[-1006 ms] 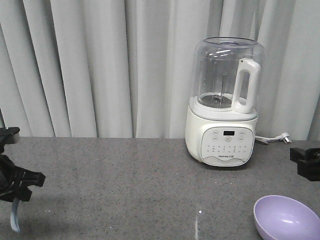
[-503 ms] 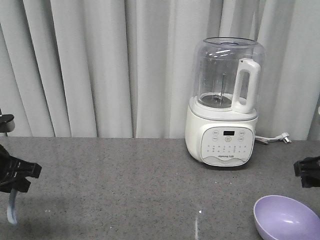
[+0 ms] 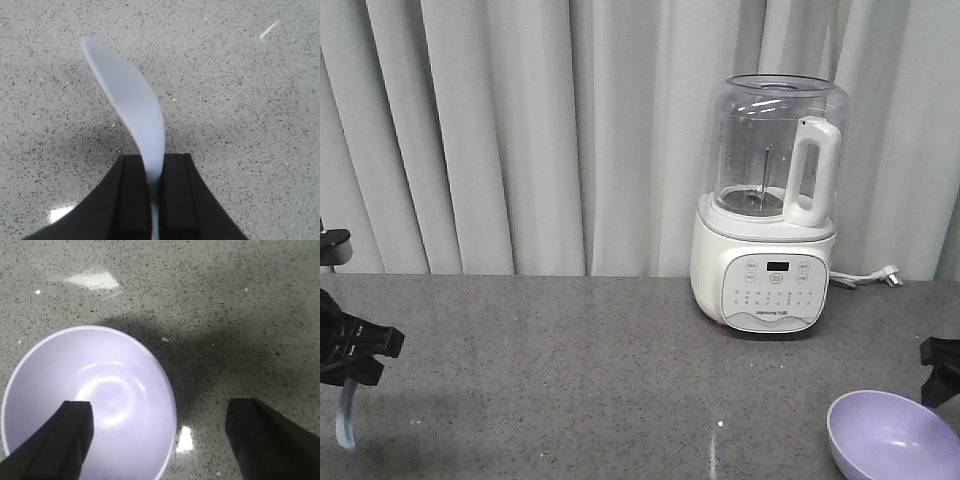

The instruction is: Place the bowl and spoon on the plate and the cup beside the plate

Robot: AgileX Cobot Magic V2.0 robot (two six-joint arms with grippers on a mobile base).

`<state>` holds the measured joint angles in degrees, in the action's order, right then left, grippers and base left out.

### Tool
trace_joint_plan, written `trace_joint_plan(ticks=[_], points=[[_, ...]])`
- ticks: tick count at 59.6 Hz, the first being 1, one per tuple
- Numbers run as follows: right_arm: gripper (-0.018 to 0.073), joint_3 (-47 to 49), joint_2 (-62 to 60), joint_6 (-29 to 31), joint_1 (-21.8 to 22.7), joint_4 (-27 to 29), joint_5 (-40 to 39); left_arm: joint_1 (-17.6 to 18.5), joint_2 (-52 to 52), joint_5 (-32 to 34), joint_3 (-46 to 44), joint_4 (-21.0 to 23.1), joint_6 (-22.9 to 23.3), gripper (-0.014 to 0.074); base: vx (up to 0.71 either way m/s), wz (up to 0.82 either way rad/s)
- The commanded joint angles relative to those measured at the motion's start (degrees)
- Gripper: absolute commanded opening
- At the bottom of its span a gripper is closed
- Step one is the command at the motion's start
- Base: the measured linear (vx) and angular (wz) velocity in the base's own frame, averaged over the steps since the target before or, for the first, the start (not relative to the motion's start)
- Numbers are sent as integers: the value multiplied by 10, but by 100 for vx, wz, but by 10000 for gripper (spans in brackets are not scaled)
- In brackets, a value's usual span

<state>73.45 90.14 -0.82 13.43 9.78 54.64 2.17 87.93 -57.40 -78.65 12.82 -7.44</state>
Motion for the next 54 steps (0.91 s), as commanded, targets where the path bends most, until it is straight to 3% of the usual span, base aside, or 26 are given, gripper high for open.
trace_joint_plan(ticks=[1, 22, 33, 38, 51, 54], points=[[582, 18, -2, 18, 5, 12, -26, 5, -24, 23, -19, 15, 0, 0, 0, 0], [569, 18, 55, 29, -8, 10, -26, 5, -24, 26, -19, 12, 0, 0, 0, 0], [495, 18, 79, 35, -12, 24, -29, 5, -24, 25, -19, 12, 0, 0, 0, 0], [398, 18, 83, 36, -12, 25, -30, 5, -24, 25, -19, 12, 0, 0, 0, 0], [-16, 18, 83, 43, -12, 24, -33, 5, -24, 24, -19, 12, 0, 0, 0, 0], [-15, 18, 83, 44, -12, 24, -32, 5, -24, 25, -19, 12, 0, 0, 0, 0]])
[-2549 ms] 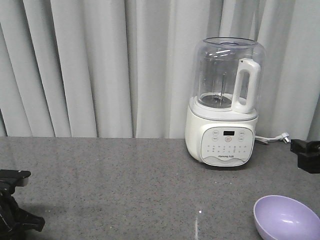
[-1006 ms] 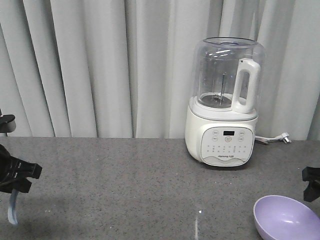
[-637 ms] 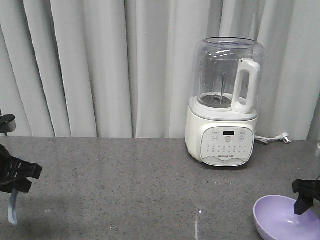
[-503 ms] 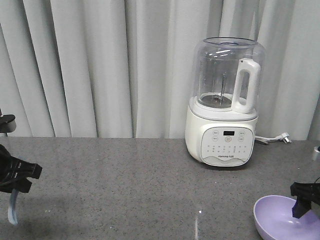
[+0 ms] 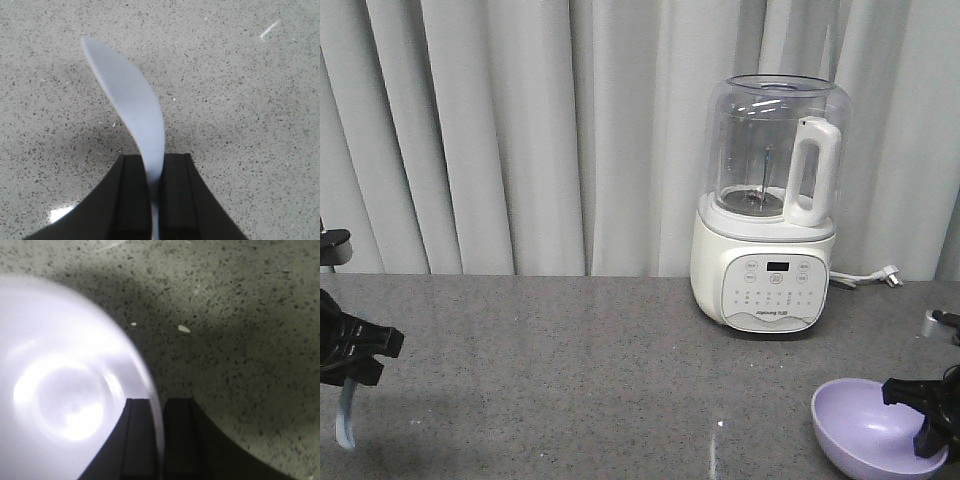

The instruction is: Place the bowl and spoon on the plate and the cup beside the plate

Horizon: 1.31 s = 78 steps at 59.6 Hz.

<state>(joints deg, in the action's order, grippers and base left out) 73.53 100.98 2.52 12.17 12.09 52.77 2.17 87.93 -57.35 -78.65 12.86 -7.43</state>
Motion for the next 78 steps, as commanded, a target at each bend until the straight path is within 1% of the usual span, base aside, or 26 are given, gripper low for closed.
trace_joint_plan(ticks=[1, 7, 17, 26, 30, 34, 38, 42, 47, 51, 55, 59, 65, 75, 78], points=[[-14, 18, -26, 11, 1, 0, -14, 5, -24, 25, -19, 11, 0, 0, 0, 0], [-13, 18, -35, 20, 1, 1, -11, 5, -24, 26, -19, 11, -5, 0, 0, 0], [-12, 18, -90, 30, 2, 0, -40, 5, -28, 32, -18, 13, -13, 0, 0, 0], [-12, 18, -165, 47, 2, 2, -70, 5, -54, 54, -17, 12, -21, 0, 0, 0], [-12, 18, -197, 66, 2, 12, -75, 5, -73, 69, -13, 13, -32, 0, 0, 0], [-12, 5, -229, 92, 2, 33, -94, 5, -102, 101, 13, 14, -40, 0, 0, 0], [-12, -30, -271, 122, 2, 69, -129, 5, -135, 150, 55, 17, -46, 0, 0, 0], [-12, -79, -317, 172, 2, 113, -179, 5, -172, 194, 102, 17, -45, 0, 0, 0], [-12, -151, -379, 236, 2, 174, -244, 5, -220, 265, 173, 17, -47, 0, 0, 0], [-12, -204, -422, 284, 2, 232, -273, 5, -262, 317, 227, 17, -52, 0, 0, 0], [-12, -238, -458, 323, 2, 277, -288, 5, -293, 346, 267, 28, -60, 0, 0, 0], [-12, -270, -489, 360, 2, 326, -293, 5, -324, 365, 299, 44, -75, 0, 0, 0], [-12, -315, -538, 437, 2, 397, -293, 5, -366, 386, 339, 74, -112, 0, 0, 0], [-12, -342, -581, 528, 2, 490, -283, 5, -432, 400, 374, 140, -173, 0, 0, 0], [-12, -346, -591, 560, 2, 517, -276, 5, -449, 404, 381, 154, -187, 0, 0, 0]])
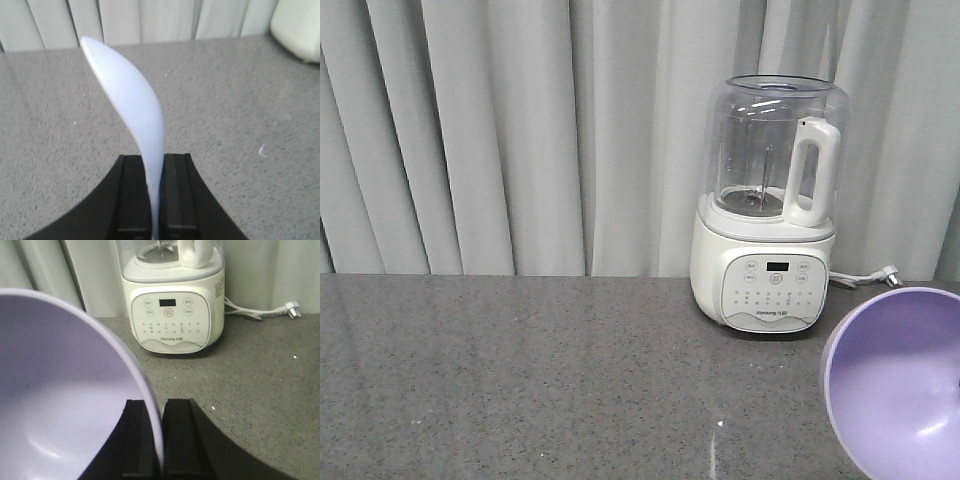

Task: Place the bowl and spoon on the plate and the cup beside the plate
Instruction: 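Lift the lavender bowl with the right gripper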

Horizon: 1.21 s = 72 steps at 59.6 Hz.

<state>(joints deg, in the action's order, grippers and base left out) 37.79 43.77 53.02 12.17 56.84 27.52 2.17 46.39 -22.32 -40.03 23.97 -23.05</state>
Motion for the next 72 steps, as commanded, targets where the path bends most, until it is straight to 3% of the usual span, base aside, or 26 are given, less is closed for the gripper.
trace_joint_plan(ticks=[1, 9, 15, 72], points=[[-12, 10, -23, 70, 2, 82, -21, 5, -42, 57, -2, 49, -38, 0, 0, 0], [-12, -10, -46, 160, 1, 175, -11, 5, -90, 70, 17, 75, -68, 0, 0, 0], [-12, -17, -46, 200, 1, 213, -11, 5, -100, 75, 23, 75, -68, 0, 0, 0], [-12, -16, -43, 215, 2, 215, -10, 5, -100, 75, 23, 75, -67, 0, 0, 0]])
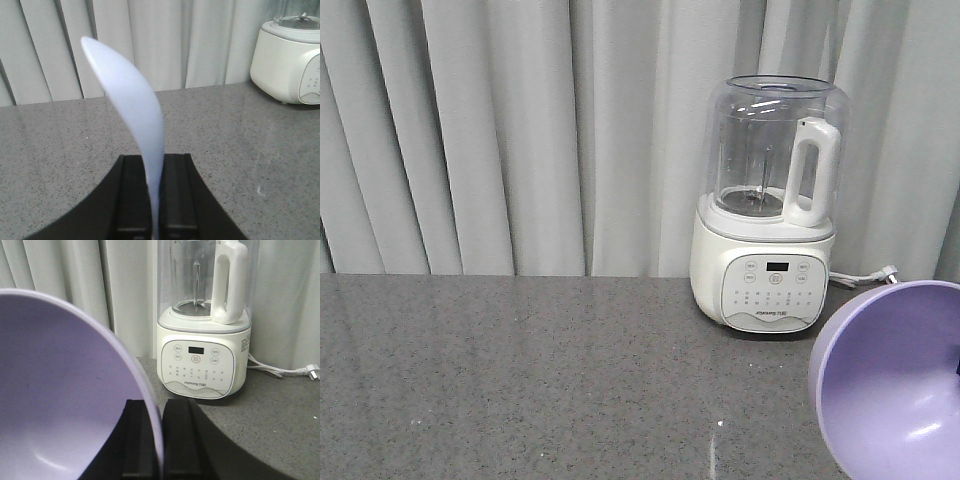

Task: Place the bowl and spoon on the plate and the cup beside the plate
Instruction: 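Lift the lavender bowl with the right gripper, then drive the base to the counter with the blue plate and cup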

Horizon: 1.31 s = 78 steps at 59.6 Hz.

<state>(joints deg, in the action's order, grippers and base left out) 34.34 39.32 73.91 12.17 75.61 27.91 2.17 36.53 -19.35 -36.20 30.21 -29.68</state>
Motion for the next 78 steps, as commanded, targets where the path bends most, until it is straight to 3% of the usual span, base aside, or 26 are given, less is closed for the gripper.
trace_joint_plan(ticks=[1, 31, 78], points=[[-12, 18, 1, 6, 2, 27, -14, 5, -2, 45, -15, 13, -1, 0, 0, 0], [-12, 18, 1, 6, 2, 27, -15, 5, -2, 45, -15, 13, -1, 0, -14, -9], [-12, 18, 1, 10, 2, 27, -15, 5, -2, 45, -15, 13, -1, 0, -22, -45]])
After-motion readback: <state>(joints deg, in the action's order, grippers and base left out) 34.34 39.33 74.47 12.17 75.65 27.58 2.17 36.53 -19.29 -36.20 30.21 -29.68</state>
